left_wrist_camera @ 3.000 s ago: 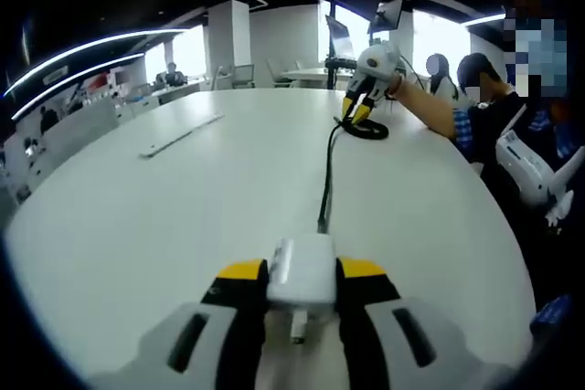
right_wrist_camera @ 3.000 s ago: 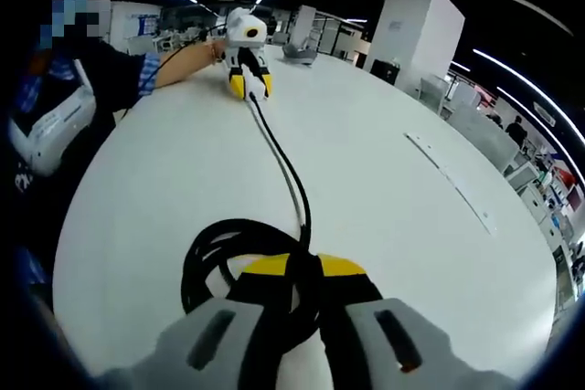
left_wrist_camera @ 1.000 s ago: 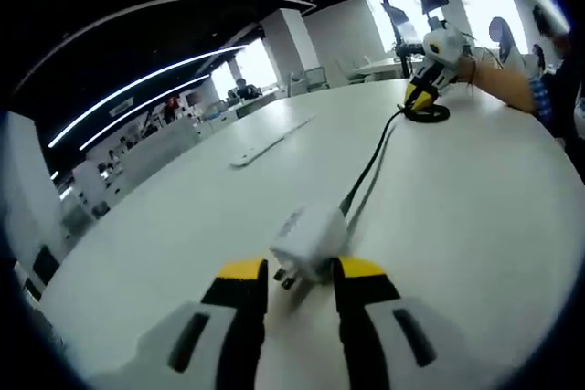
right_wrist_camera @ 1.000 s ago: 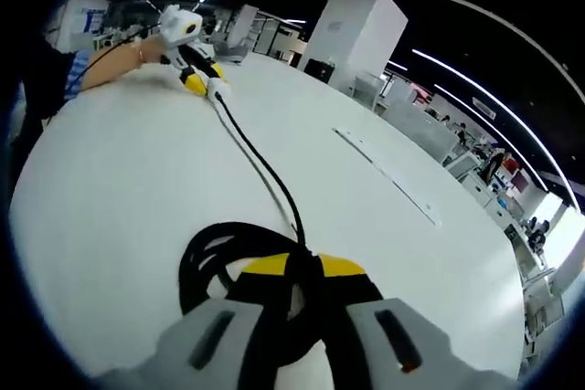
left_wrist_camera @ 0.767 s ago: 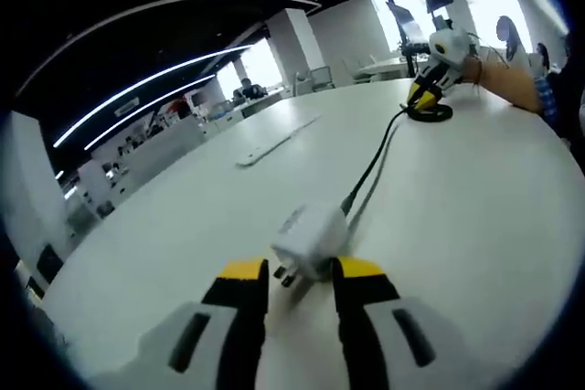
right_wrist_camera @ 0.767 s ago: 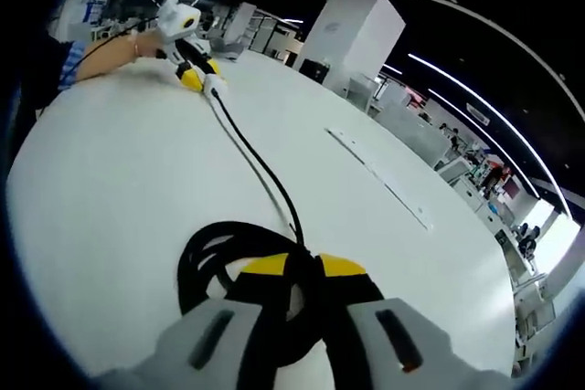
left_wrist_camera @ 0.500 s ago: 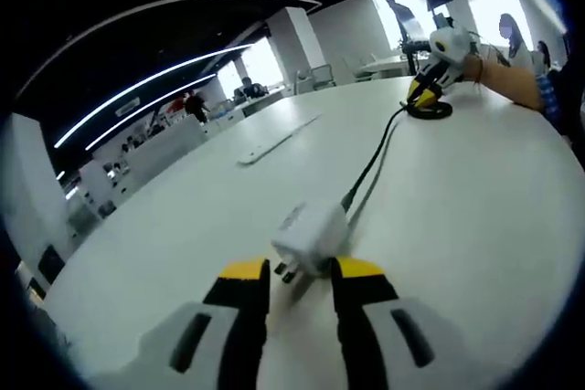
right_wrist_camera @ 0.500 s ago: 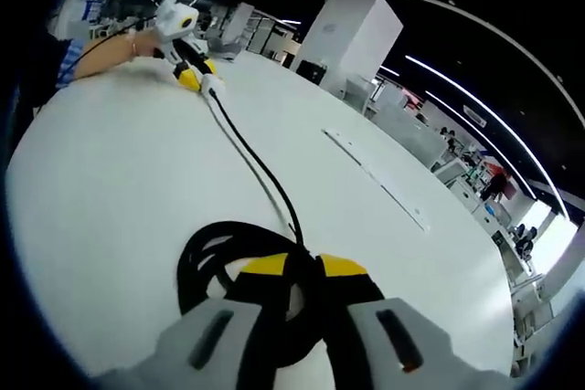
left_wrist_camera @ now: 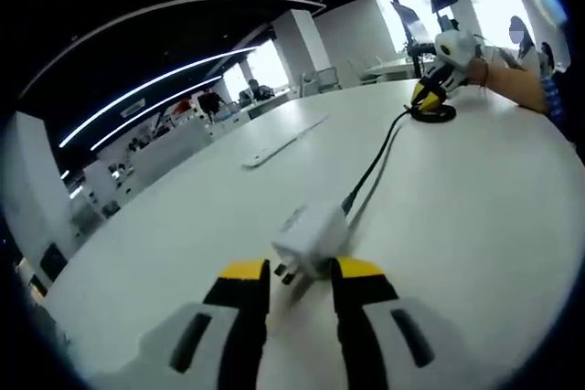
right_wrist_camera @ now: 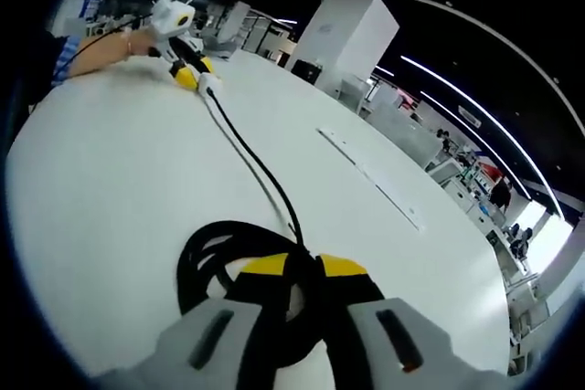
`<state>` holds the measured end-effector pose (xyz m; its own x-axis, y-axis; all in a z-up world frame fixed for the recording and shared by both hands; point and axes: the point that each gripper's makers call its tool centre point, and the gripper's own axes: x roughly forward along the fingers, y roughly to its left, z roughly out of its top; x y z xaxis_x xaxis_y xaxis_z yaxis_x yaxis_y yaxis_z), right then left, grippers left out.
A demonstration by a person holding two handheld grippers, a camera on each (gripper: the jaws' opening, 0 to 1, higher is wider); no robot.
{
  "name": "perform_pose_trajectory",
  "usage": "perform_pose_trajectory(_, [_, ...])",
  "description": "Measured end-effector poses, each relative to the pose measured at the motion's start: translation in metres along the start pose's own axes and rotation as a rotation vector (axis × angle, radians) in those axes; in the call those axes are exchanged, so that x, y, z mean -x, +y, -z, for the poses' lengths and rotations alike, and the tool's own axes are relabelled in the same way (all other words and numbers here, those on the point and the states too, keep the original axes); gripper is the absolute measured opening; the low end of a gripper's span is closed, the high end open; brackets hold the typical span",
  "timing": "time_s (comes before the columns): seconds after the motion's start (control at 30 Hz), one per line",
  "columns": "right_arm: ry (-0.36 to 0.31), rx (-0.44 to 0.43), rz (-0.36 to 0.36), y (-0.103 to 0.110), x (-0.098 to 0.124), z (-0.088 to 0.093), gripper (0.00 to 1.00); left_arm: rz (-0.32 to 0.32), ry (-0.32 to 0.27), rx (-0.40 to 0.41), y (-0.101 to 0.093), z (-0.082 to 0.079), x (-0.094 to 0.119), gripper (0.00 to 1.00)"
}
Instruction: Plug the desk Type‑C cable into the charger adapter.
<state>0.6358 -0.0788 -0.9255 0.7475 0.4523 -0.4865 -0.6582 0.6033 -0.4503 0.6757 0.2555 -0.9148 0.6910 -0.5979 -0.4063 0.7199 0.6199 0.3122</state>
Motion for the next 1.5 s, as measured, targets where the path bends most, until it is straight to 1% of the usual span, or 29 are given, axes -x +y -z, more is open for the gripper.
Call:
perform_pose_trajectory(0.2, [0.002, 0.006, 0.021, -0.004, -0.002, 0.001, 0.11, -0.010, -0.001, 0.003, 0.000, -0.003, -0.005, 0.27])
perform_pose_trajectory(0.47, [0.000, -0.008, 0.038, -0.009, -0.003, 0.002, 0.11, -0.028, -0.005, 0.003, 0.002, -0.004, -0.008, 0.27])
perform_pose_trajectory(0.53, [0.004, -0.011, 0.043, -0.009, -0.003, 0.002, 0.12, -0.032, -0.004, -0.009, 0.003, -0.005, -0.007, 0.26])
perform_pose_trajectory(0.57, [0.015, -0.009, 0.050, -0.009, -0.002, 0.001, 0.13, -0.034, -0.009, -0.026, 0.003, -0.006, -0.006, 0.26])
perform_pose_trajectory(0.63, [0.033, 0.008, 0.060, -0.010, -0.002, 0.001, 0.14, -0.033, -0.010, -0.029, 0.003, -0.007, -0.002, 0.24])
perform_pose_trajectory(0.67, [0.032, 0.021, 0.066, -0.010, 0.000, -0.002, 0.14, -0.032, -0.026, -0.026, 0.004, -0.010, 0.001, 0.24])
perform_pose_trajectory(0.77, [0.002, 0.006, 0.067, -0.011, 0.004, -0.010, 0.14, -0.010, -0.052, -0.023, 0.001, -0.017, 0.007, 0.24])
perform_pose_trajectory(0.9, [-0.017, -0.015, 0.076, -0.012, 0.009, -0.016, 0.13, -0.013, -0.072, -0.018, 0.002, -0.023, 0.010, 0.25])
perform_pose_trajectory(1.0, [-0.045, -0.056, 0.076, -0.013, 0.010, -0.021, 0.13, -0.012, -0.079, -0.017, 0.001, -0.025, 0.012, 0.25])
perform_pose_trajectory(1.07, [-0.080, -0.090, 0.081, -0.014, 0.013, -0.027, 0.11, -0.013, -0.085, -0.018, 0.001, -0.027, 0.013, 0.25])
perform_pose_trajectory(1.1, [-0.089, -0.098, 0.081, -0.015, 0.013, -0.029, 0.08, -0.014, -0.086, -0.017, 0.001, -0.027, 0.013, 0.25])
perform_pose_trajectory(1.13, [-0.131, -0.139, 0.109, -0.020, 0.017, -0.036, 0.06, -0.019, -0.093, -0.017, 0.002, -0.029, 0.014, 0.25])
perform_pose_trajectory(1.2, [-0.170, -0.123, 0.124, -0.023, 0.025, -0.044, 0.05, -0.028, -0.107, -0.017, 0.003, -0.032, 0.017, 0.25])
perform_pose_trajectory(1.23, [-0.204, -0.149, 0.145, -0.028, 0.030, -0.049, 0.05, -0.033, -0.114, -0.016, 0.004, -0.034, 0.018, 0.25])
perform_pose_trajectory(1.3, [-0.215, -0.168, 0.166, -0.033, 0.035, -0.052, 0.06, -0.037, -0.125, -0.015, 0.005, -0.038, 0.020, 0.25])
perform_pose_trajectory(1.33, [-0.224, -0.178, 0.194, -0.037, 0.038, -0.054, 0.06, -0.041, -0.135, -0.010, 0.005, -0.041, 0.021, 0.25])
perform_pose_trajectory(1.43, [-0.228, -0.205, 0.216, -0.041, 0.042, -0.056, 0.06, -0.059, -0.167, -0.002, 0.009, -0.050, 0.027, 0.25])
perform_pose_trajectory(1.5, [-0.232, -0.231, 0.218, -0.042, 0.044, -0.057, 0.05, -0.066, -0.185, 0.005, 0.010, -0.056, 0.031, 0.25])
